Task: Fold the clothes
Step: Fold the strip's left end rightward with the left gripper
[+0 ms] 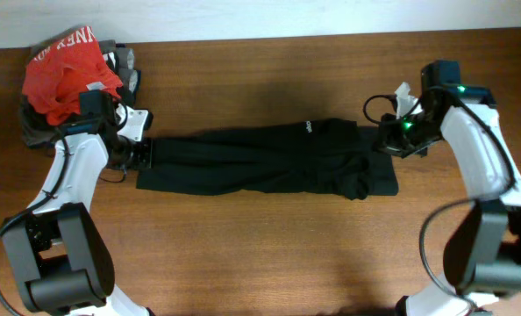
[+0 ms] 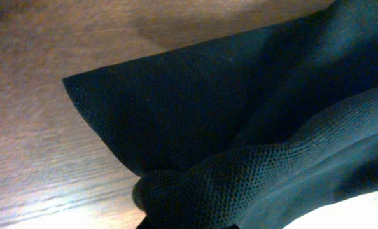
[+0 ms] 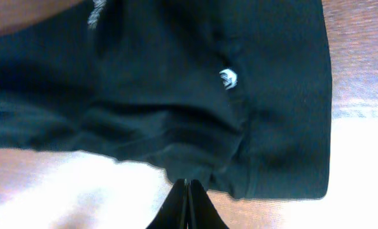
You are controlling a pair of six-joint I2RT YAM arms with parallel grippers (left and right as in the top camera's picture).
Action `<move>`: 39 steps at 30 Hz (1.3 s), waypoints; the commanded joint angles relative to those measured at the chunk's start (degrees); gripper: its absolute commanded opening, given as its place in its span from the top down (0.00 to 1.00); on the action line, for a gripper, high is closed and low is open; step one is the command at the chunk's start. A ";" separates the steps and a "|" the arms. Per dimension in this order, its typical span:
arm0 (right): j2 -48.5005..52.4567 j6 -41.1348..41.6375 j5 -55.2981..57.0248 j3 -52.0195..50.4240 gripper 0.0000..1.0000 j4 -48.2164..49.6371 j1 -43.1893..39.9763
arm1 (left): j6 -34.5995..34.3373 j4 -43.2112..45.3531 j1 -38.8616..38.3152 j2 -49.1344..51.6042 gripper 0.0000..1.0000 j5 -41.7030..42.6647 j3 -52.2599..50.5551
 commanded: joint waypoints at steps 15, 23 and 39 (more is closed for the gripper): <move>12.66 -1.18 -1.38 -0.33 0.96 6.12 0.15 | -0.31 -9.97 1.42 -1.66 1.00 -0.13 15.37; 16.92 -1.20 -2.56 -0.33 0.96 6.51 0.24 | -0.35 -11.37 0.52 -1.66 0.99 2.23 17.11; 17.81 -1.18 -2.86 -0.33 0.96 6.75 3.48 | -1.01 -9.99 -13.09 4.68 0.99 -2.95 17.05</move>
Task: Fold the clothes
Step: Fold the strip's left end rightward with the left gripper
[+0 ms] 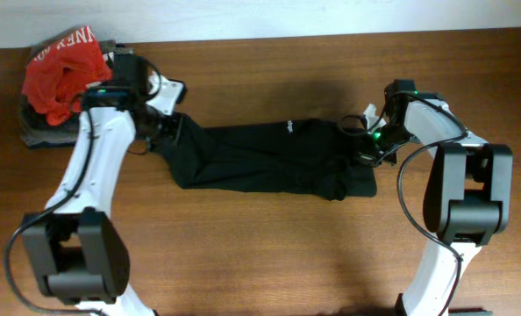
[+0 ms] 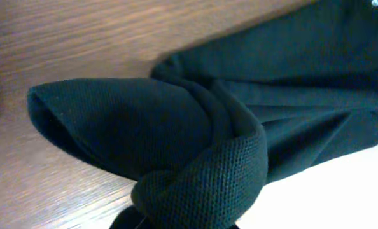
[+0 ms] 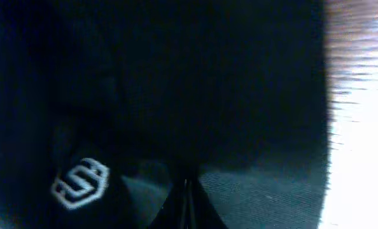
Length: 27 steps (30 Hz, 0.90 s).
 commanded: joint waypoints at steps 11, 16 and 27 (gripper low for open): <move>0.46 -0.55 -0.72 -0.33 0.96 0.00 0.37 | -4.00 4.85 -7.32 8.72 0.99 0.68 1.31; 0.46 -0.55 -0.72 -0.33 0.96 0.00 0.37 | -6.67 6.19 -10.69 9.55 0.99 0.85 1.33; 0.46 -0.55 -0.72 -0.33 0.96 -0.02 0.37 | -10.27 10.34 -16.57 9.55 0.88 2.32 1.33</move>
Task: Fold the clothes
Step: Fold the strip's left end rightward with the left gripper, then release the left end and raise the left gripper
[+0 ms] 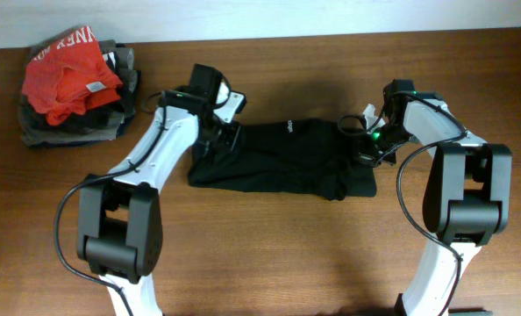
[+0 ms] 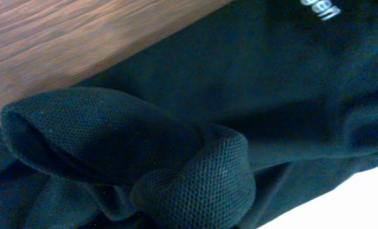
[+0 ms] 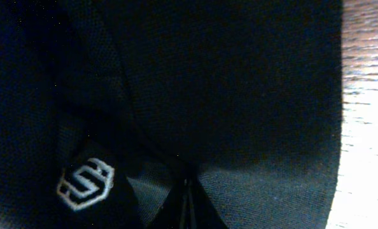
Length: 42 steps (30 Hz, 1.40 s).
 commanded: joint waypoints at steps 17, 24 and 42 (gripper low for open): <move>0.44 -0.57 -0.44 -0.33 0.96 -0.50 0.20 | -0.55 -7.17 -2.14 0.52 0.08 -10.93 1.75; 0.44 -0.55 -0.46 -0.33 0.96 -0.33 0.20 | -0.57 -4.70 -3.74 1.55 0.74 -4.22 1.70; 0.28 -0.59 -1.60 0.72 0.96 -1.16 -5.86 | 0.70 -9.29 -6.60 5.03 0.99 7.06 3.43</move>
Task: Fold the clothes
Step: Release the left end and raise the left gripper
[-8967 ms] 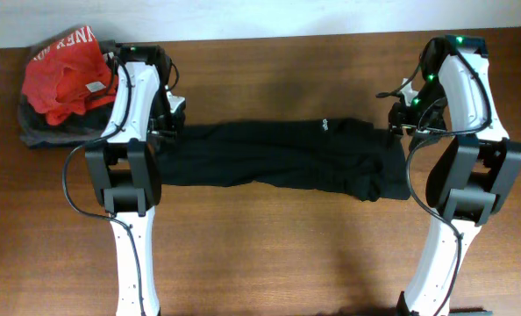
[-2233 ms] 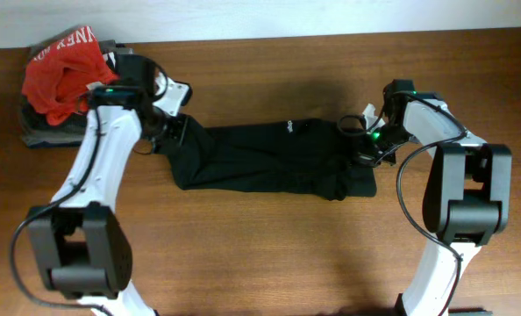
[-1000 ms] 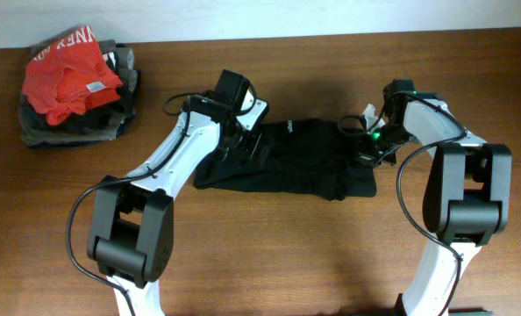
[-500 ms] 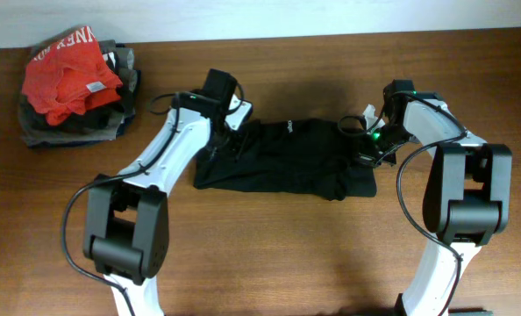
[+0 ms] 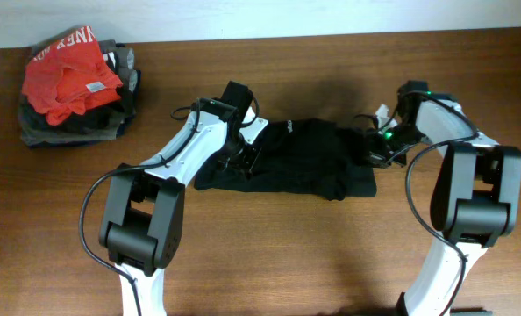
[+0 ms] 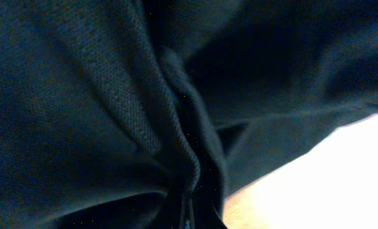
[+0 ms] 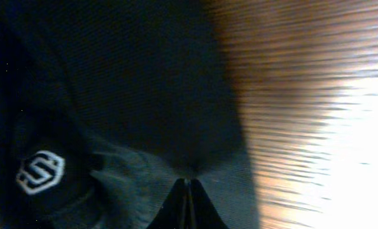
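A black garment (image 5: 304, 162) lies bunched in the middle of the wooden table (image 5: 260, 254), its left end doubled over onto its middle. My left gripper (image 5: 247, 154) rests on that doubled part. In the left wrist view black fabric (image 6: 112, 95) fills the frame and the left gripper (image 6: 189, 216) is shut on a gathered fold of it. My right gripper (image 5: 380, 149) sits at the garment's right edge. In the right wrist view the right gripper (image 7: 188, 191) is shut on the dark cloth beside a white logo (image 7: 39, 172).
A pile of clothes with a red garment (image 5: 67, 75) on top sits at the table's back left corner. Bare wood (image 7: 316, 95) shows to the right of the garment's edge.
My left gripper has moved right and a little toward the front with the garment's left end, so the garment is shorter. My right gripper shifted slightly right, and bare wood now shows in its view.
The black garment lay stretched long across the table with a gripper shut on each end. Then its left end was raised and further right, and its right end slightly inward. Then the left end was over the garment, and now it lies near the middle.
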You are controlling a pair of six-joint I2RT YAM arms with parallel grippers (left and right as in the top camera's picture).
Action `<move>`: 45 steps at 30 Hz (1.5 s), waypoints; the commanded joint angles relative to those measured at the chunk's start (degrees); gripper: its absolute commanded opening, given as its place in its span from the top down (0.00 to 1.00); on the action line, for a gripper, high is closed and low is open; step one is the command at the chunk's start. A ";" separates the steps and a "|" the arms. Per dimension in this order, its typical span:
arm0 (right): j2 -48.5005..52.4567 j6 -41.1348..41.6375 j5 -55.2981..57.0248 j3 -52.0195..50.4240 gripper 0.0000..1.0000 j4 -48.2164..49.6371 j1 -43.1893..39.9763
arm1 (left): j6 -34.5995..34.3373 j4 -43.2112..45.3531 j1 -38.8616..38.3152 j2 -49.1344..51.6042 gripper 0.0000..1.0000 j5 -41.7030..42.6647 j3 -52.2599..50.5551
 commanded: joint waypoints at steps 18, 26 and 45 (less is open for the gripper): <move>0.33 -4.17 -1.36 0.72 0.85 -0.33 -0.96 | 0.55 -8.90 1.66 0.11 0.01 14.97 8.48; 0.42 -4.39 0.13 0.70 0.32 1.09 -0.81 | 0.55 -14.86 9.57 0.11 0.01 4.98 14.97; 0.79 -11.56 -17.94 -1.77 0.28 5.42 -2.36 | 5.75 -16.35 18.21 0.11 0.01 1.77 16.06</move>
